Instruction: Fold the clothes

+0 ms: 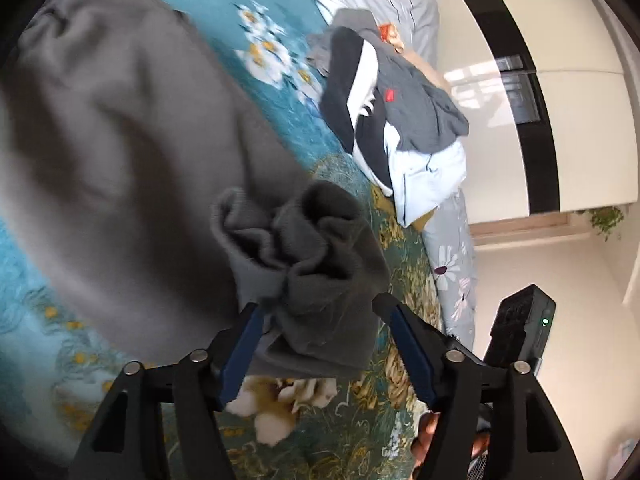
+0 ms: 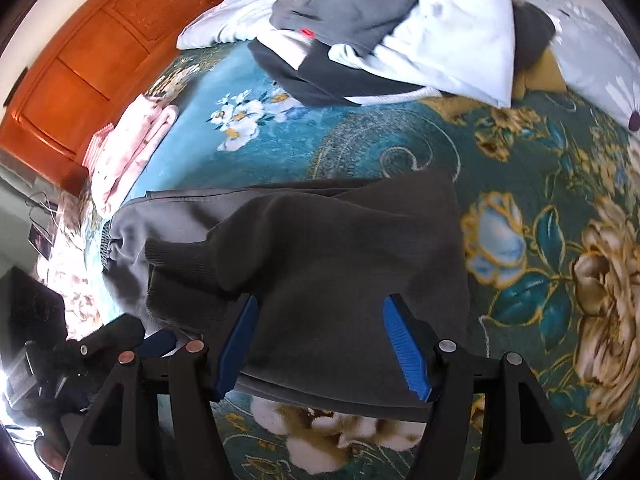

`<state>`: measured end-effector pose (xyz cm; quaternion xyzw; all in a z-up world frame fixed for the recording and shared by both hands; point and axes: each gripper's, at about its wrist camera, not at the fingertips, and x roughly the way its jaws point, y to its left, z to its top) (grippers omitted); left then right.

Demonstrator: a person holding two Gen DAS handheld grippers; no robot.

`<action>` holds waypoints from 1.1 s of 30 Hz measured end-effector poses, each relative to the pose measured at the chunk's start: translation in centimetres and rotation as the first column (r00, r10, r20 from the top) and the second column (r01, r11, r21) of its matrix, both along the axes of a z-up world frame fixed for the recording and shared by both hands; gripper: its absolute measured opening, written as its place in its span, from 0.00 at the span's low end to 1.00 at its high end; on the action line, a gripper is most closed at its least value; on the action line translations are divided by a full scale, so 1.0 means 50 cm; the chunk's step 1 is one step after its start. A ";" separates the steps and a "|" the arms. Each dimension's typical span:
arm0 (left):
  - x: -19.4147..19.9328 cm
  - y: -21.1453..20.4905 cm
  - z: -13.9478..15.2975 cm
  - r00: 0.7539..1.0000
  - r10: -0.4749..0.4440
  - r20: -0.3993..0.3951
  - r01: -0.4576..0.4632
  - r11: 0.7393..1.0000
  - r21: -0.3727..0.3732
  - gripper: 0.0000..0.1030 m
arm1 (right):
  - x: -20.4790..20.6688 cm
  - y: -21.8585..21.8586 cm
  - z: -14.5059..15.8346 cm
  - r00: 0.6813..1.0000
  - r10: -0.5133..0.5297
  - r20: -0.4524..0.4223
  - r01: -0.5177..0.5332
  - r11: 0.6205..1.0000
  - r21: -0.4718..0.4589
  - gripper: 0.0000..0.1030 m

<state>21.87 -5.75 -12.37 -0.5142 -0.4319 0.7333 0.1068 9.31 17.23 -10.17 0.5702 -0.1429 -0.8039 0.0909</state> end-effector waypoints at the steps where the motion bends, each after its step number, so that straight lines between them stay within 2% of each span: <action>1: -0.013 0.009 -0.004 1.000 -0.012 0.020 0.013 0.999 -0.040 0.71 | -0.001 0.001 0.000 1.000 0.000 -0.003 0.000 1.000 0.001 0.65; 4: -0.034 0.015 -0.027 0.997 -0.002 0.081 0.010 0.996 -0.088 0.71 | -0.003 0.009 0.002 1.000 0.003 -0.015 -0.003 1.000 -0.003 0.65; 6: -0.039 0.010 -0.034 0.995 0.025 0.097 -0.017 0.997 -0.080 0.71 | -0.006 0.015 0.003 1.000 -0.003 -0.018 0.003 1.000 0.001 0.65; 8: -0.045 0.006 -0.035 0.995 0.038 0.093 -0.032 0.997 -0.064 0.69 | -0.010 0.024 -0.003 1.000 -0.019 -0.009 0.019 1.000 -0.001 0.65; 10: -0.053 0.006 -0.031 0.996 0.045 0.080 -0.038 0.996 -0.081 0.67 | -0.015 0.035 -0.012 0.999 -0.040 0.008 0.040 0.999 -0.005 0.65; 11: -0.057 0.007 -0.029 0.996 0.046 0.073 -0.039 0.995 -0.095 0.59 | -0.016 0.037 -0.014 0.999 -0.045 0.012 0.046 0.999 -0.009 0.65; 12: -0.061 0.008 -0.029 0.996 0.043 0.073 -0.035 0.993 -0.114 0.46 | -0.017 0.041 -0.016 0.999 -0.050 0.016 0.050 0.999 -0.013 0.65; 14: -0.067 0.011 -0.032 0.996 0.031 0.080 -0.019 0.988 -0.150 0.30 | -0.017 0.043 -0.016 0.998 -0.053 0.017 0.054 0.998 -0.012 0.65; 16: -0.067 0.015 -0.026 0.999 -0.002 0.039 0.008 0.989 -0.147 0.26 | -0.020 0.045 -0.017 0.998 -0.056 0.019 0.056 0.998 -0.012 0.65; 17: -0.067 0.016 -0.010 0.999 -0.036 -0.007 0.034 0.990 -0.135 0.24 | -0.021 0.047 -0.017 0.998 -0.058 0.018 0.058 0.998 -0.012 0.65; 19: -0.066 0.001 0.027 0.994 -0.046 -0.103 0.040 0.997 -0.059 0.23 | -0.023 0.048 -0.018 0.998 -0.059 0.017 0.059 0.998 -0.011 0.65; 20: -0.065 -0.009 0.043 0.989 -0.041 -0.143 0.038 0.999 -0.028 0.23 | -0.023 0.050 -0.018 0.998 -0.063 0.020 0.063 0.998 -0.011 0.65; 22: -0.061 -0.044 0.059 0.985 0.011 -0.174 -0.013 1.000 -0.009 0.22 | -0.024 0.053 -0.016 0.997 -0.071 0.018 0.072 0.997 -0.016 0.65; 24: -0.059 -0.080 0.035 0.990 0.058 -0.128 -0.059 0.998 -0.010 0.22 | -0.026 0.053 -0.015 0.997 -0.073 0.019 0.073 0.997 -0.006 0.65; 26: -0.053 -0.117 -0.025 0.995 0.098 -0.016 -0.099 0.995 -0.018 0.22 | -0.028 0.048 -0.020 0.997 -0.064 0.030 0.064 0.998 -0.004 0.65; 28: -0.041 -0.136 -0.083 0.990 0.124 0.071 -0.125 0.992 0.012 0.22 | -0.030 0.040 -0.026 0.998 -0.052 0.043 0.052 0.999 0.000 0.65; 32: -0.019 -0.146 -0.114 0.981 0.178 0.076 -0.185 0.978 0.098 0.22 | -0.036 0.009 -0.012 1.000 0.013 0.008 -0.013 1.000 0.007 0.65; 33: -0.022 -0.144 -0.111 0.984 0.166 0.068 -0.172 0.981 0.093 0.23 | -0.040 -0.001 -0.005 0.999 0.039 -0.011 -0.039 0.999 0.013 0.65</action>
